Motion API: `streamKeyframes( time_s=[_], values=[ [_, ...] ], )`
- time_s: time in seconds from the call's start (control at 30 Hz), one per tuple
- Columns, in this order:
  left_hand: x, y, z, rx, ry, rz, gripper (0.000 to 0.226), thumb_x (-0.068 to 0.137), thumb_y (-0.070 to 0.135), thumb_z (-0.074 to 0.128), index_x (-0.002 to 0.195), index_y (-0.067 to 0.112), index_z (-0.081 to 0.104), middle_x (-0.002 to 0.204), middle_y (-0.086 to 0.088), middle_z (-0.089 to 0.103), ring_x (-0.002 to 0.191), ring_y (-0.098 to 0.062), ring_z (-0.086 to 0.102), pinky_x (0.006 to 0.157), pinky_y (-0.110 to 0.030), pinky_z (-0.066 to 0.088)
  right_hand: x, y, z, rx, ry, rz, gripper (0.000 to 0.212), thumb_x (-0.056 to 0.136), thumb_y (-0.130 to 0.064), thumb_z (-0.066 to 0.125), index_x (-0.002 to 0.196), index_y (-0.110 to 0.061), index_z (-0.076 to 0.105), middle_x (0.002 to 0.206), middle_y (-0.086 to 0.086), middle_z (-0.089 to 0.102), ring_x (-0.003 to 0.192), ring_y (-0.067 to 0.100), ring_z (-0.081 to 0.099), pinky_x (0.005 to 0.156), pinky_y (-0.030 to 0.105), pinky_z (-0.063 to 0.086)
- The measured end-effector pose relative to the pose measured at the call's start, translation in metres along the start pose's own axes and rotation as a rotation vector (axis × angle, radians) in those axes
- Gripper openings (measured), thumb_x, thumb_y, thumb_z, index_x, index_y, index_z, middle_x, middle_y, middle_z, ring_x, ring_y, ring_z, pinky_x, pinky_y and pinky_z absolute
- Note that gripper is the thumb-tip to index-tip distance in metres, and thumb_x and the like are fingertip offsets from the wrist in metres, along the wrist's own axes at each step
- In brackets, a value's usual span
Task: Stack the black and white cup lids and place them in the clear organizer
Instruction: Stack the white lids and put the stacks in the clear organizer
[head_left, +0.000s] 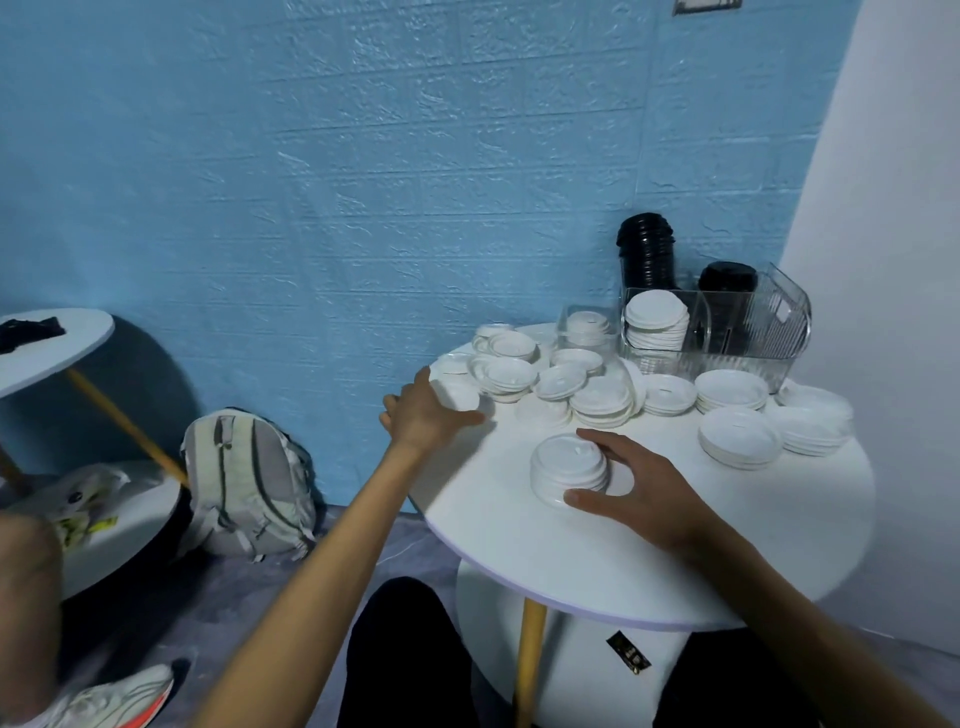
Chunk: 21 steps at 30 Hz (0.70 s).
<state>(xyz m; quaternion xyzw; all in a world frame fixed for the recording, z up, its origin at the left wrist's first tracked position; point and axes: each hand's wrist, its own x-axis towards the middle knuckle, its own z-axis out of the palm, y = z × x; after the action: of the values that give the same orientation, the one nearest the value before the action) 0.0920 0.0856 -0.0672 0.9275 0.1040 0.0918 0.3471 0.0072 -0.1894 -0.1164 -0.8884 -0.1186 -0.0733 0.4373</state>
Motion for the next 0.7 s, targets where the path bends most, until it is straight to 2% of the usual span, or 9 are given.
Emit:
streamKeyframes(
  time_s=[0.13,0.27,0.4,0.5,0.6,0.63,0.7],
  values=[
    [-0.021,0.008,-0.006,-0.283,-0.018,0.088,0.104,0.063,0.041,0.093,0.152,0.028,0.041,0.149,-0.003,0.052,0.139,-0.028,0.039,0.114,-0.042,0.035,-0.001,-0.001,-0.001,0.001,-0.004,-0.001,0.067,0.067,-0.056,0.088,0.124,-0.054,0.052,0.119,-0.049,0.053,0.117,-0.022,0.048,0.097,0.007,0.033],
    [-0.043,0.026,-0.004,-0.633,-0.132,0.180,0.089,0.070,0.017,0.091,0.145,0.038,0.048,0.141,0.000,0.057,0.129,-0.019,0.054,0.108,-0.043,0.049,-0.002,-0.002,-0.001,-0.009,-0.003,-0.010,0.067,0.068,-0.057,0.087,0.125,-0.054,0.052,0.122,-0.046,0.055,0.119,-0.020,0.049,0.099,0.007,0.034],
    [-0.064,0.044,0.007,-0.819,-0.282,0.238,0.076,0.067,0.023,0.086,0.132,0.052,0.057,0.134,0.002,0.059,0.124,-0.017,0.059,0.100,-0.043,0.057,-0.002,-0.003,-0.001,-0.010,-0.004,-0.016,0.065,0.069,-0.057,0.086,0.125,-0.052,0.054,0.122,-0.043,0.057,0.118,-0.018,0.050,0.100,0.009,0.036],
    [-0.074,0.049,0.019,-0.883,-0.354,0.281,0.061,0.078,0.011,0.085,0.126,0.041,0.062,0.126,0.000,0.062,0.109,-0.010,0.064,0.092,-0.032,0.058,-0.002,-0.006,-0.001,-0.007,-0.016,-0.019,0.072,0.070,-0.058,0.085,0.134,-0.042,0.055,0.129,-0.032,0.060,0.120,-0.013,0.052,0.105,0.020,0.040],
    [-0.084,0.055,0.030,-0.988,-0.387,0.214,0.048,0.087,0.000,0.075,0.127,0.019,0.057,0.108,-0.008,0.066,0.080,-0.003,0.069,0.069,-0.019,0.056,-0.003,-0.007,-0.002,0.000,-0.021,-0.022,0.074,0.071,-0.055,0.085,0.137,-0.040,0.054,0.130,-0.030,0.060,0.122,-0.010,0.053,0.108,0.024,0.042],
    [-0.086,0.056,0.035,-1.038,-0.403,0.179,0.045,0.088,-0.002,0.073,0.125,0.016,0.054,0.099,-0.007,0.066,0.074,-0.004,0.070,0.065,-0.019,0.056,-0.003,-0.007,-0.002,-0.001,-0.017,-0.024,0.074,0.072,-0.054,0.086,0.137,-0.039,0.055,0.131,-0.030,0.060,0.122,-0.011,0.053,0.108,0.025,0.042],
    [-0.088,0.055,0.043,-1.147,-0.462,0.124,0.049,0.083,0.001,0.080,0.119,0.019,0.052,0.093,-0.012,0.064,0.080,-0.019,0.070,0.077,-0.034,0.061,-0.003,-0.007,-0.002,0.002,-0.008,-0.025,0.073,0.073,-0.053,0.086,0.137,-0.037,0.055,0.130,-0.030,0.061,0.121,-0.011,0.053,0.109,0.025,0.042]
  ],
)
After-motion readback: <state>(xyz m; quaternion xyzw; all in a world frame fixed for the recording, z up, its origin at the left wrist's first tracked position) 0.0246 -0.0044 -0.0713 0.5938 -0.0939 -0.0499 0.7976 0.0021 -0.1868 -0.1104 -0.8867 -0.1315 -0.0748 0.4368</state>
